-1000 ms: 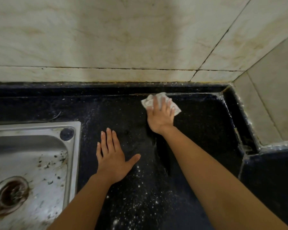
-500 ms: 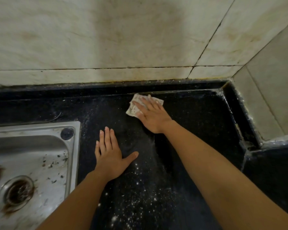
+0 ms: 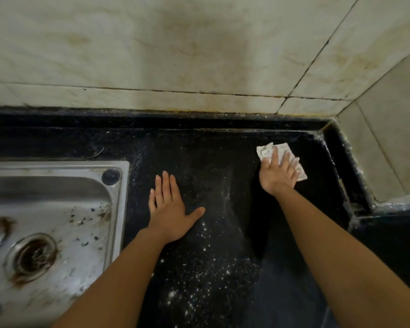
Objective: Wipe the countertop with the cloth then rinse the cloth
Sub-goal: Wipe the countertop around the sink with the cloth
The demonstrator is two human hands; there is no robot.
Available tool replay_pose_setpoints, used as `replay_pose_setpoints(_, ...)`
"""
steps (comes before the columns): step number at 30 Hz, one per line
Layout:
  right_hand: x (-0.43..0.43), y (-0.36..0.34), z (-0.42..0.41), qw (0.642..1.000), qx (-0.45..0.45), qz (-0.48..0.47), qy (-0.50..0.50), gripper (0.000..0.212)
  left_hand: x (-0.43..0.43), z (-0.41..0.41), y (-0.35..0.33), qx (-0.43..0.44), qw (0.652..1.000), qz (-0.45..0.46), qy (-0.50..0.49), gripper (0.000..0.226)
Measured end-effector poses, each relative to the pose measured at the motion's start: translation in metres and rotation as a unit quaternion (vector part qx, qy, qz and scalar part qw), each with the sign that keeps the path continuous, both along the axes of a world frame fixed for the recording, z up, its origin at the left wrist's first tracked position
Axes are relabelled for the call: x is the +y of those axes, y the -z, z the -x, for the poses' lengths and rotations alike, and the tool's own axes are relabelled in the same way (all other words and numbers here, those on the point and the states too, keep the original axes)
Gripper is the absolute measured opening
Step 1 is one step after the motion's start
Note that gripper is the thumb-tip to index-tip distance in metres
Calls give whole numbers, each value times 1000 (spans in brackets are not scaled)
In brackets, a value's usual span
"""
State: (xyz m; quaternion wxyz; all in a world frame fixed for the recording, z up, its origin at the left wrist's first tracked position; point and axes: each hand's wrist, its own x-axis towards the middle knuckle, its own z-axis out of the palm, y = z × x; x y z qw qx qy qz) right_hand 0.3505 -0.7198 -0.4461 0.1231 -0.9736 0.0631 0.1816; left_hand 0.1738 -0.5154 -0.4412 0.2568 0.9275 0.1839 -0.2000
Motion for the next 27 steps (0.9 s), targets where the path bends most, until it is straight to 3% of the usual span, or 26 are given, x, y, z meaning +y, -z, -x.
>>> replay_pose_setpoints(3,40,0,16,999,3,-4,-51,55,12,15,-8,-73,997,32,-10,89)
replay_pose_setpoints(7,106,0,30,984,2,-27,-178,54,40,53,-11,-138,984,-69,-90,72)
replay_pose_setpoints(11,159,1,41,959,19,-45,-279,55,59,86,0,-97,984,-52,-137,67)
replay_pose_setpoints(19,212,3,67,913,24,-31,-407,54,60,90,14,-67,985,-69,-140,63)
replay_pose_setpoints(24,190,-1,64,863,-3,-17,-504,52,57,89,7,-33,985,-108,-132,61)
replay_pose_setpoints(27,160,-3,52,872,-1,-14,-490,52,56,88,4,-14,986,-108,-129,61)
